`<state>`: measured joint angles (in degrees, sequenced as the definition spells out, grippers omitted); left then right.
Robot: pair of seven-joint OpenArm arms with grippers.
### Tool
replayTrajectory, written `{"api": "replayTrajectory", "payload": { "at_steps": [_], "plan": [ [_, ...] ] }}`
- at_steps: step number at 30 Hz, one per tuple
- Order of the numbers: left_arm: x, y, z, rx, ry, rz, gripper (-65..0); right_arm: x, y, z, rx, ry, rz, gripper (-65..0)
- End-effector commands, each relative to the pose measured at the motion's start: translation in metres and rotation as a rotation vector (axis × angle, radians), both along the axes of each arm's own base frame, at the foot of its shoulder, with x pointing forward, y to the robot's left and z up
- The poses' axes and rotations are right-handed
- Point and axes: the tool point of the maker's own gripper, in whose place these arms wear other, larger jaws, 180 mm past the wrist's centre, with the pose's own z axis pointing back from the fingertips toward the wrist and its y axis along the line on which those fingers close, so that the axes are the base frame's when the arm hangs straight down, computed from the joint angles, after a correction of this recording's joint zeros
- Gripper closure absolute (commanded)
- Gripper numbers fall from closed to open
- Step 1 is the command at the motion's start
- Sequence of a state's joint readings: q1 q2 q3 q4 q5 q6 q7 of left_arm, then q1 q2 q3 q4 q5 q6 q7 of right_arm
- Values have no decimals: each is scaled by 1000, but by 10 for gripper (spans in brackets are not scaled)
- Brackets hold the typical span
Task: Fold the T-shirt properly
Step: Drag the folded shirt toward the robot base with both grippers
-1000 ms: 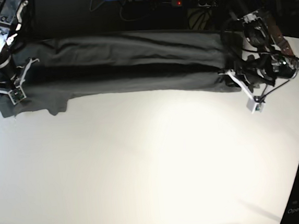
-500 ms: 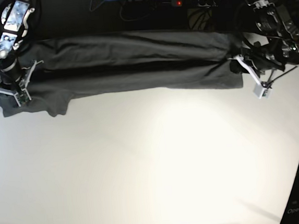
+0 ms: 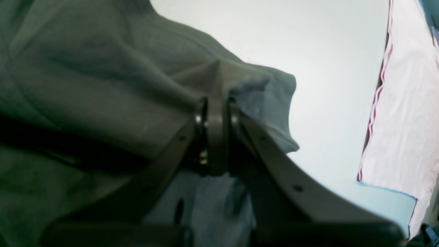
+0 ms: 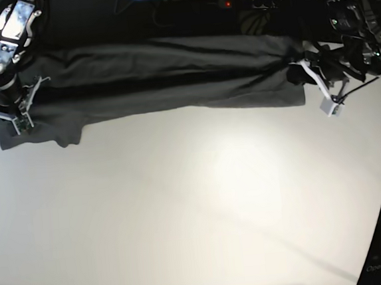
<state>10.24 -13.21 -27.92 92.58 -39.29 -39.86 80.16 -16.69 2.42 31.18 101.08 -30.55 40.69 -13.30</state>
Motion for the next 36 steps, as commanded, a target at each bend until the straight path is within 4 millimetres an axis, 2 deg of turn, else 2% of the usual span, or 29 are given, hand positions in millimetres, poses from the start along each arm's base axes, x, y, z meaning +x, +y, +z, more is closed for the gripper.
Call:
{"api": "replayTrajectory", "payload": {
  "at_steps": [1,6,11,14,24,27,33,36],
  "plan": [
    [6,0,7,-8,-31,-5,-36,5,-6,11,-22,-36,1,-7],
    [0,1,-6,-31,21,11,-36,6,-6,14,-28,-41,2,-7],
    [-7,6,-19,-42,74,24,-36,4,1,36,-67,-83,19,-7],
    [0,8,-15,-36,58,21,-36,1,7,46,-81,-100,27,-7],
    [5,19,-16,28,63,24,-36,-26,10,26,-126,9,13,-7],
    [6,23,-17,46,67,25,-36,-30,9,25,-135,22,16,-7],
    [14,42,-9,96,50,25,-36,-48,-3,18,-252,135,8,-7],
    [11,47,-14,95,73,32,-36,-57,-8,18,-254,144,-34,-7]
  ]
}}
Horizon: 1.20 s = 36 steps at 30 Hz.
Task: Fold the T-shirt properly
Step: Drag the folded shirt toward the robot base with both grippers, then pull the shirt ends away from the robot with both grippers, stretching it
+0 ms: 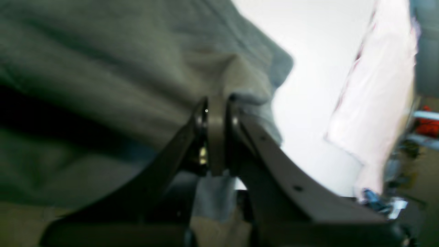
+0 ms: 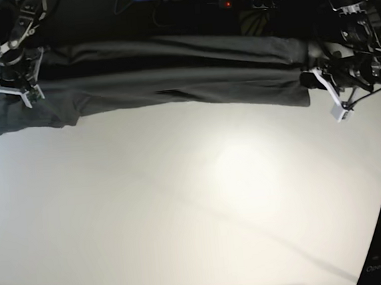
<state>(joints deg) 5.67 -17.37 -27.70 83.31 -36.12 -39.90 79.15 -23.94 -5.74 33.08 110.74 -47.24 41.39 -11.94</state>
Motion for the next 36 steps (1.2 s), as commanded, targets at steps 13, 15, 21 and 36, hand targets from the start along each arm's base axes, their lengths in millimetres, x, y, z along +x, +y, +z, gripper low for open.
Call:
{"api": "replayTrajectory", "payload": {
  "at_steps": [13,15,21,36],
  "plan": [
    [-1,12,-7,18,44,12,-36,-24,-44,23,-107,-9,-119,-7],
    [-1,12,-7,18,45,11,-36,-28,-43,20,-98,-5,-132,-7],
    [-1,9,-8,11,44,10,-36,-20,-25,11,-31,-37,-149,-7],
    [-3,6,-9,2,49,9,-36,12,-12,-31,105,-40,-179,-7]
  ]
}}
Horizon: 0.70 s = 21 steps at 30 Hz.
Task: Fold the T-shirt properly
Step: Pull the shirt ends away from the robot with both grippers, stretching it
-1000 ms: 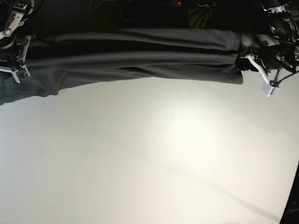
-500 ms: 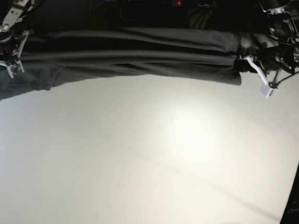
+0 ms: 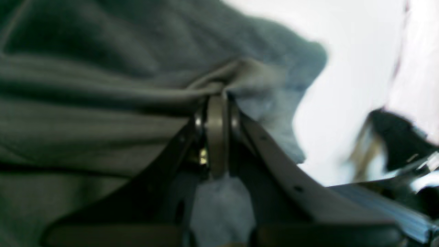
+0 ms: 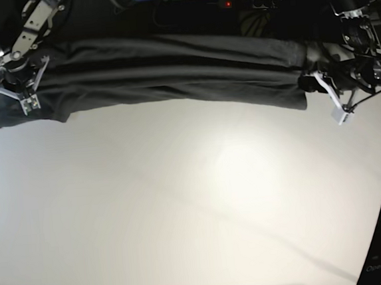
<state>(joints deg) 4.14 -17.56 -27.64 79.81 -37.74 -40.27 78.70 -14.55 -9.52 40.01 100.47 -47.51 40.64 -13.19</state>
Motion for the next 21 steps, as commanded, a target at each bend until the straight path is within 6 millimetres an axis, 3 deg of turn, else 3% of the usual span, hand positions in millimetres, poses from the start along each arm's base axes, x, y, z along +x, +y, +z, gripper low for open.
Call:
{"api": "replayTrajectory", "payload": {
  "at_steps": [1,6,21],
  "plan": [
    [-9,9,-5,49,46,-9,-36,5,-4,2,-8,-18,-1,-7],
    [-8,7,-5,45,43,-10,-36,-3,4,-19,43,20,-4,-7],
    [-3,-16,-8,27,46,-78,-36,5,4,-17,44,6,-3,-9]
  ]
}}
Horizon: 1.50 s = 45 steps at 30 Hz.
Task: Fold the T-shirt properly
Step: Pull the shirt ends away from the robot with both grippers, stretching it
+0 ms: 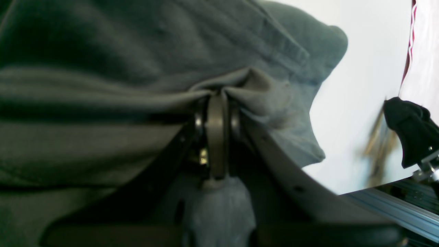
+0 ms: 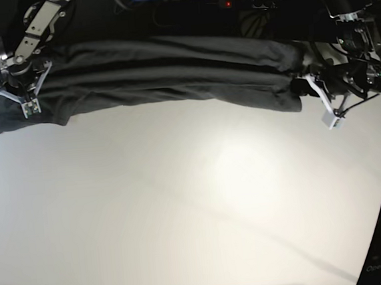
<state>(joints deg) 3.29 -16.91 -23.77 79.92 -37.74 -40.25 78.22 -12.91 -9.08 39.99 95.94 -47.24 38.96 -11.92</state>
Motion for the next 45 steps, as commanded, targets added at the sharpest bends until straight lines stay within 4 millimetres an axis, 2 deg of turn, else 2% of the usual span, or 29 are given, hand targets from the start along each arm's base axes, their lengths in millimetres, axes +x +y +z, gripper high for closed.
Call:
{"api": "replayTrajectory", "payload": {
  "at_steps": [1,5,7,9,11,16,20,26,30,33,36,42,45],
  "plan": [
    [-8,5,-6,43,47,-18,-36,0,4,-2,9,17,17,-7],
    [-3,5,-4,48,38,-18,-36,7,10,-2,15,13,38,-7],
    [-2,5,-4,48,37,-18,-36,18,15,0,19,-6,52,-7],
    [-1,5,-3,48,33,-16,-36,21,17,-4,32,-3,54,-7],
    [4,5,-1,47,25,-15,-36,33,21,-7,52,-15,55,-7],
    [1,4,-16,6,88,11,-36,54,31,-19,106,-17,48,-7],
    [3,3,-23,-17,115,24,-36,72,33,-12,112,-54,52,-7],
    [18,1,-18,-30,97,30,-36,101,49,-8,136,-87,98,-9],
    [29,-5,-14,-41,74,28,-36,117,56,-12,172,-94,104,-9],
    [34,-5,-12,-29,68,27,-36,128,52,-15,185,-91,109,-9],
    [43,-20,-10,-61,50,22,-36,146,45,-16,198,-95,111,-9],
    [66,-35,2,-82,3,14,-36,172,34,-21,229,-80,128,-9],
    [64,-42,-2,-111,21,17,-36,186,31,-22,253,-75,131,-7]
  ]
}}
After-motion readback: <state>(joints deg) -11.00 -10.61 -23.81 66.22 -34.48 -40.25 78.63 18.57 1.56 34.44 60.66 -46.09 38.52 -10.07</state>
